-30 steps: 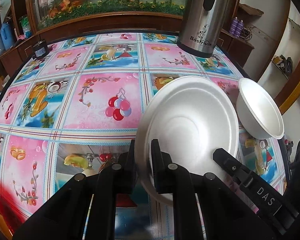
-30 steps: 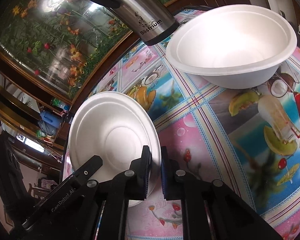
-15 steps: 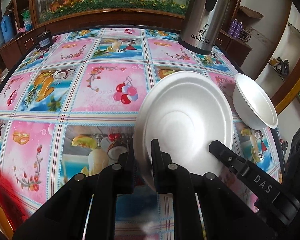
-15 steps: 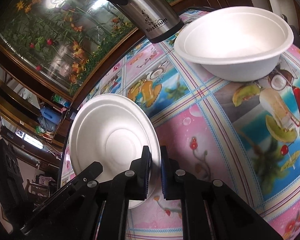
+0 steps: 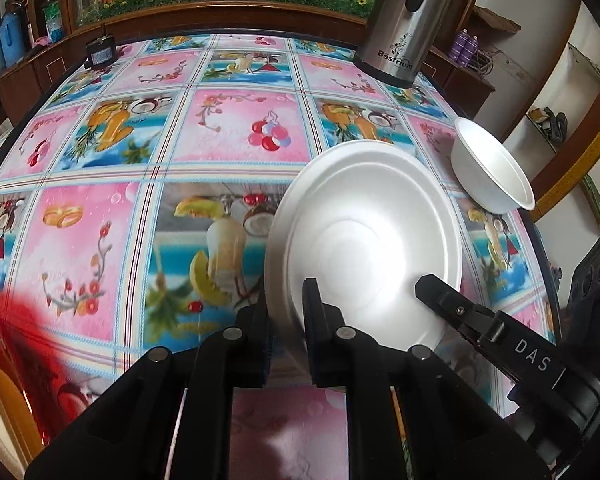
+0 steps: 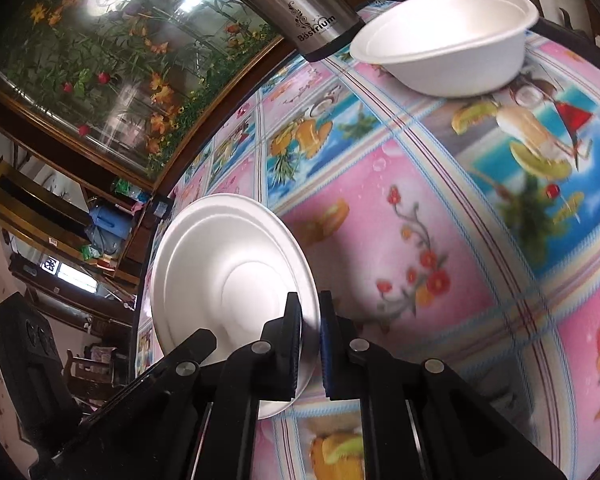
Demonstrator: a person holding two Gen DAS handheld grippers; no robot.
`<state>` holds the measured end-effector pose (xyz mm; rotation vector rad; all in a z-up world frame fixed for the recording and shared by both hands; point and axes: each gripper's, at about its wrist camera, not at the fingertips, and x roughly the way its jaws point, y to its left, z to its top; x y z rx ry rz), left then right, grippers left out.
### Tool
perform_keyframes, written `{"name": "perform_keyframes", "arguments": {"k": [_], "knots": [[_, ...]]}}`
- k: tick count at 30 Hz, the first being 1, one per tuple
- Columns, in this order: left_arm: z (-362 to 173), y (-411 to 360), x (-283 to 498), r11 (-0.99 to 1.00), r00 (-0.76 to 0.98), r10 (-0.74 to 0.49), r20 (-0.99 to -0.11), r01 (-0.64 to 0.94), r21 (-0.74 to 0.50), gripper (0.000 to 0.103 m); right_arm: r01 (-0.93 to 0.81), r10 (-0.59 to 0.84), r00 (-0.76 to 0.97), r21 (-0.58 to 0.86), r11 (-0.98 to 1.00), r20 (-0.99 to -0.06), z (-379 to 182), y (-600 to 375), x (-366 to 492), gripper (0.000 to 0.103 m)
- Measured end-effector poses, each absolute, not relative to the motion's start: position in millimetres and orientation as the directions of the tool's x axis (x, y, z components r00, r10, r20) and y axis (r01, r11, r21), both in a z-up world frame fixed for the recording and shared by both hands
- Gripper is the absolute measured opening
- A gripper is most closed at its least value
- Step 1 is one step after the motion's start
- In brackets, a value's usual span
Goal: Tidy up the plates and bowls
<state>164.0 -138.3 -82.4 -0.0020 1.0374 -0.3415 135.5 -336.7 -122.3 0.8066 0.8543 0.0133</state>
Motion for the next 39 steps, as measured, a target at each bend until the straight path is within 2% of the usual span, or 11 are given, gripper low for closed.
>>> {"name": "perform_keyframes", "arguments": {"k": [17, 39], "knots": [[-67, -121, 72, 0.929, 0.493, -0.275, -0.825, 0.359, -0.095, 0.013, 0.264, 0.347, 0.669, 0.647, 0.716, -0.657, -103, -320, 43, 0.008], [-44, -20, 9, 0.955, 0.579, -0.262, -0.772, 0.269, -0.122, 0.014, 0.089, 0.441, 0.64, 0.631, 0.771, -0.629, -72, -227, 9, 0.007]]}}
